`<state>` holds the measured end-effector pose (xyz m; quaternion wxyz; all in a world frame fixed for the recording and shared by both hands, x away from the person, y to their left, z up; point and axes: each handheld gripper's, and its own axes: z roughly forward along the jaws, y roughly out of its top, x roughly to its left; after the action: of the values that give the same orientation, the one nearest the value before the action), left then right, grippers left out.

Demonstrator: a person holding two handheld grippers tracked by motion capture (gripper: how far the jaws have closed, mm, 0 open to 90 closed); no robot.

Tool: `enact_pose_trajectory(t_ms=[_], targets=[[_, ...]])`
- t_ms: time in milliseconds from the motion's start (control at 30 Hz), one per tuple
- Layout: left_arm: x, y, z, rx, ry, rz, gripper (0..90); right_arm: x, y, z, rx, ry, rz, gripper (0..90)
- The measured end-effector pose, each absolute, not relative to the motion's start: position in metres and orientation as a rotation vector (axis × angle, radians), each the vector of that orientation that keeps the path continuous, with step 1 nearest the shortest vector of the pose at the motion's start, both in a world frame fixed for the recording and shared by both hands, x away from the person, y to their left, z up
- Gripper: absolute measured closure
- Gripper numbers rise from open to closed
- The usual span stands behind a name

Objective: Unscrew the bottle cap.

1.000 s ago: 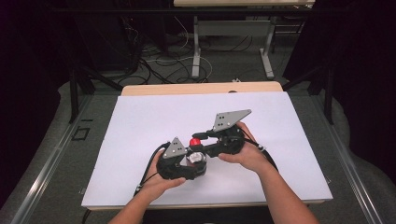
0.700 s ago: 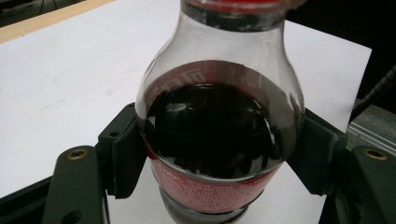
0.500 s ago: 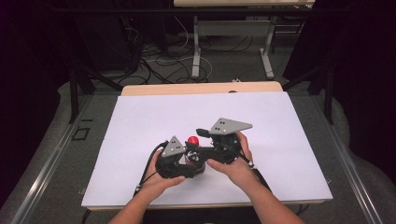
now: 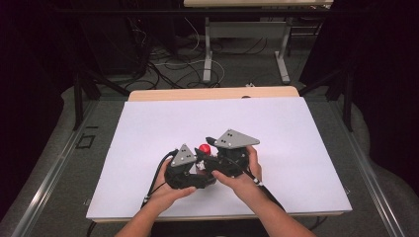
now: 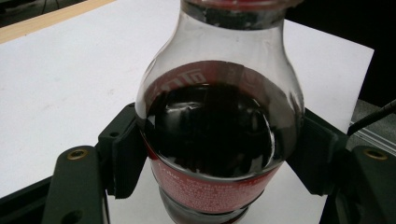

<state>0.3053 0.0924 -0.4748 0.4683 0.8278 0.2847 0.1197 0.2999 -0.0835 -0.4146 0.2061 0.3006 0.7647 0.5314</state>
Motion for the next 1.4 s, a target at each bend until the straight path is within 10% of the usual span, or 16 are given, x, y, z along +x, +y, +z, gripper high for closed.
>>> enact_pose_trajectory(t_ms=[900,1400], targets=[[0.303,0.091,-0.475,2.026,0.663,0.273,29.8,0.341,-0.111,-0.402,0.396,2.558,1.61,61.2],[0.305,0.093,-0.474,2.022,0.695,0.288,29.8,0.318,-0.106,-0.399,0.763,2.333,1.623,45.6]])
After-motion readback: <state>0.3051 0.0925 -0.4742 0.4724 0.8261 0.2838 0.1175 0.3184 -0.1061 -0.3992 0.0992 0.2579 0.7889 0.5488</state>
